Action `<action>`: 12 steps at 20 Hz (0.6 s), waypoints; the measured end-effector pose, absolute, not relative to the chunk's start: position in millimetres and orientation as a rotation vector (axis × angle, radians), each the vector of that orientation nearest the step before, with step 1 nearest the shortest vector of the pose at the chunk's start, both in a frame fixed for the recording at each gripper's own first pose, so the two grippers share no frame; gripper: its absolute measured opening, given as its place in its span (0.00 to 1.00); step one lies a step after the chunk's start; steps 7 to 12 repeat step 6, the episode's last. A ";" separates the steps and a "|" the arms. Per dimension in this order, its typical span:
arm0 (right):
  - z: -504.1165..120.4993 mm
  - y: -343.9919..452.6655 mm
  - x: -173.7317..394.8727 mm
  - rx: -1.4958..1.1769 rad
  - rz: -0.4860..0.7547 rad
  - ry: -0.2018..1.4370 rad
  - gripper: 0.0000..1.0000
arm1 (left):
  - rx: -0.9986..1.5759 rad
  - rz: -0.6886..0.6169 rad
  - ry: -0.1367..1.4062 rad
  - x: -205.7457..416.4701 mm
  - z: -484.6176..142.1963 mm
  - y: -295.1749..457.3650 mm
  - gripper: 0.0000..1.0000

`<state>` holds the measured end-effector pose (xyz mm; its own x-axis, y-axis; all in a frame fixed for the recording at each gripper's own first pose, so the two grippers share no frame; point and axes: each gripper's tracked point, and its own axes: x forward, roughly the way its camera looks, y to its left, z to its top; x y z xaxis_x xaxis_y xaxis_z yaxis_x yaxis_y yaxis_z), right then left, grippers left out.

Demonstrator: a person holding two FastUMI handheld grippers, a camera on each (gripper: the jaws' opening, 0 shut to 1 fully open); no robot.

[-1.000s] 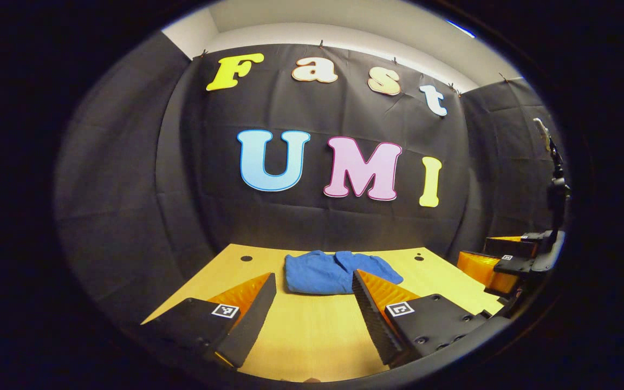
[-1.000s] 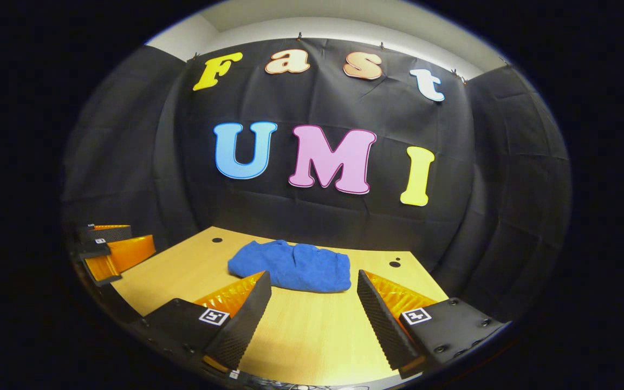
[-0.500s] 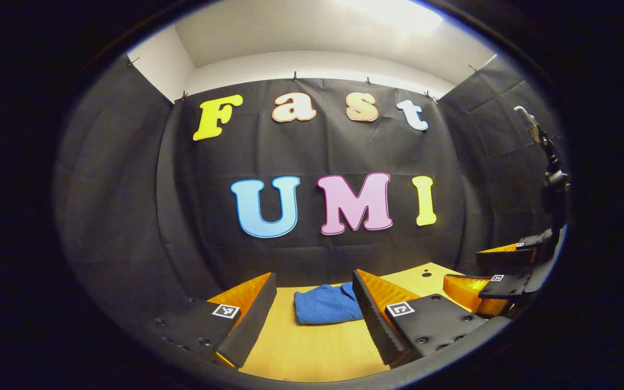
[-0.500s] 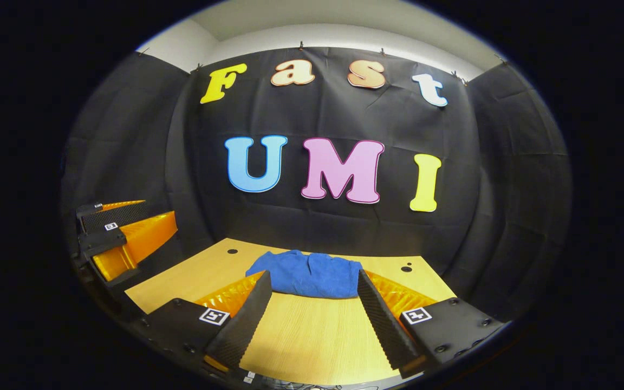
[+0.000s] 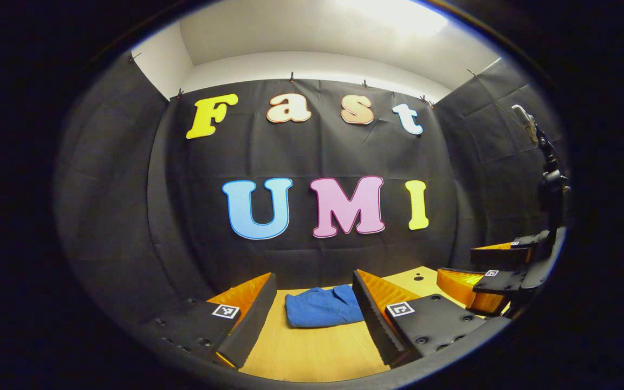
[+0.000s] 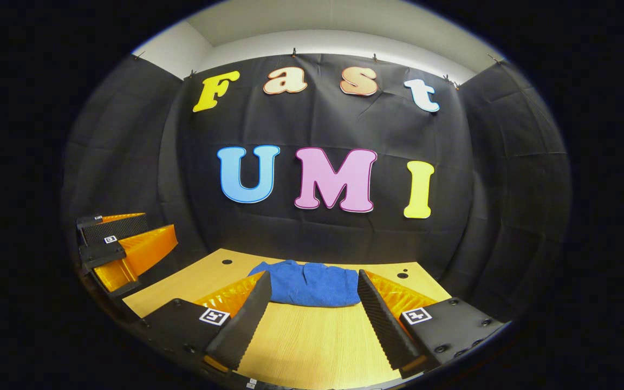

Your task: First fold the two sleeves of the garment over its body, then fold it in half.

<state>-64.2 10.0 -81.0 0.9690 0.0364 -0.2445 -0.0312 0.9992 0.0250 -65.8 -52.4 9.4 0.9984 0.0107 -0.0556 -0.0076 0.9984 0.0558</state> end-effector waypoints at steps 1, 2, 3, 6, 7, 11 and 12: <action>-80.3 7.5 -63.8 0.019 0.031 0.247 0.95 | 0.054 0.010 0.058 -64.8 9.9 -51.1 0.80; -79.5 5.2 -62.9 0.019 0.027 0.245 0.99 | 0.057 0.011 0.058 -63.4 10.3 -50.1 0.80; -78.9 4.0 -61.3 0.021 0.024 0.242 1.00 | 0.061 0.018 0.062 -65.0 10.2 -47.6 0.80; -78.6 1.3 -60.1 0.033 0.018 0.245 0.96 | 0.052 0.054 0.059 -65.4 13.1 -38.6 0.82; -78.6 1.3 -60.1 0.033 0.018 0.245 0.96 | 0.052 0.054 0.059 -65.4 13.1 -38.6 0.82; -78.6 1.3 -60.1 0.033 0.018 0.245 0.96 | 0.052 0.054 0.059 -65.4 13.1 -38.6 0.82; -78.6 1.3 -60.1 0.033 0.018 0.245 0.96 | 0.052 0.054 0.059 -65.4 13.1 -38.6 0.82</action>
